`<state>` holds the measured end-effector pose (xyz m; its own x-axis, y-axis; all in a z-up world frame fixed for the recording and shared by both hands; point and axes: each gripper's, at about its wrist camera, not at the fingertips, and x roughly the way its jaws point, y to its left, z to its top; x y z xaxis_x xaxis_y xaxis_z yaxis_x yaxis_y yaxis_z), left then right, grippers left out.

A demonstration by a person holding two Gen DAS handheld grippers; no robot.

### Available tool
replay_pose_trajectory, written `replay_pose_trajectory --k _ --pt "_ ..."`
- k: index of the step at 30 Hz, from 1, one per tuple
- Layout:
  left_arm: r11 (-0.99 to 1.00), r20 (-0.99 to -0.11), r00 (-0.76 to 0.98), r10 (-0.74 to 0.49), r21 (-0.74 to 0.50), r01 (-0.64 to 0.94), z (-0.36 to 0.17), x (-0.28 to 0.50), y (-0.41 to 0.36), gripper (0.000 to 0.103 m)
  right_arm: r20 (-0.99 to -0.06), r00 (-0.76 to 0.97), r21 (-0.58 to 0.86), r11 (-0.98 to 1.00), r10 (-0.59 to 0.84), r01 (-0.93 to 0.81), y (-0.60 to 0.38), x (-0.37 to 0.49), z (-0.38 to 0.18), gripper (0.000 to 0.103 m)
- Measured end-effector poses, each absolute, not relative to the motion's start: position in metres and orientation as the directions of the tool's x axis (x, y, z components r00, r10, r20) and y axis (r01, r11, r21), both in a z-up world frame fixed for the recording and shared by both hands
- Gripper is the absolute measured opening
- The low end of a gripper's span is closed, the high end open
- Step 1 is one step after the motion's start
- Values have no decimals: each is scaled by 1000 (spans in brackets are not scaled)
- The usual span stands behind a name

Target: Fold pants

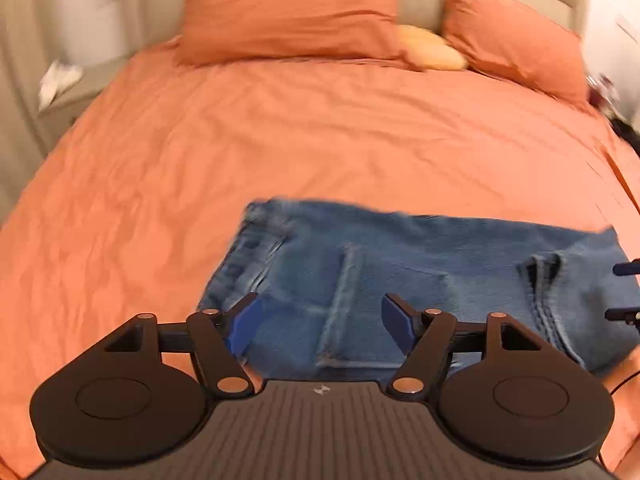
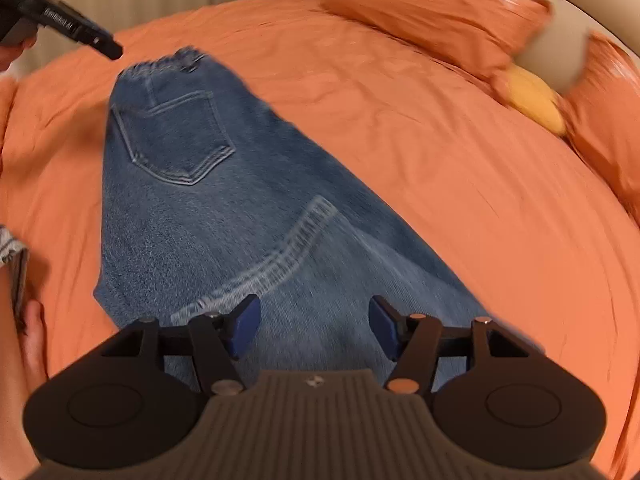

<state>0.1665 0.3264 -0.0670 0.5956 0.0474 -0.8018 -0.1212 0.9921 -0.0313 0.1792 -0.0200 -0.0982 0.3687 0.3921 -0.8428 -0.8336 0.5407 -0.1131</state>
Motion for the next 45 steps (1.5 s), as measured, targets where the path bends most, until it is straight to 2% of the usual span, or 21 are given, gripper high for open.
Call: replay_pose_trajectory --k 7,10,15,18,20,21,22,27,30,34,35,39,45 --pt "939 -817 576 -3 -200 -279 -121 153 375 83 -912 250 -152 298 324 -942 19 200 -129 58" --pt "874 -793 609 -40 -323 -363 -136 151 396 85 -933 215 -146 244 289 -959 27 207 -143 60" --pt "747 -761 646 -67 -467 -473 -166 159 425 87 -954 145 -79 246 263 -966 31 223 -150 63" --pt "676 -730 673 -117 -555 -485 -186 163 435 90 -959 128 -65 242 255 -968 32 226 -152 64" --pt "668 -711 692 -125 -576 -471 -191 163 436 87 -960 119 -54 246 255 -968 32 228 -153 64" --pt "672 -702 701 -125 -579 -461 -191 164 435 79 -959 113 -49 244 258 -968 31 229 -153 65" --pt "678 -702 703 -116 -573 -461 -189 163 433 78 -958 108 -43 240 265 -970 30 229 -154 65" --pt "724 -692 718 -76 -533 -438 -166 161 422 51 -958 85 -15 248 274 -969 28 234 -157 66" --pt "759 -668 741 -70 -517 -395 -139 163 412 42 -955 101 -24 265 280 -964 24 233 -153 65" --pt "826 -624 780 -47 -464 -321 -89 167 381 38 -939 117 -18 296 323 -955 11 230 -146 63" --pt "836 -607 793 -48 -459 -300 -76 167 372 38 -930 112 2 310 349 -951 4 229 -141 59" --pt "892 -554 831 -54 -400 -209 -24 168 324 36 -879 132 89 431 457 -898 -41 223 -117 60" --pt "967 -524 851 -38 -233 -100 34 176 225 36 -856 235 103 597 461 -796 -123 203 -96 60"
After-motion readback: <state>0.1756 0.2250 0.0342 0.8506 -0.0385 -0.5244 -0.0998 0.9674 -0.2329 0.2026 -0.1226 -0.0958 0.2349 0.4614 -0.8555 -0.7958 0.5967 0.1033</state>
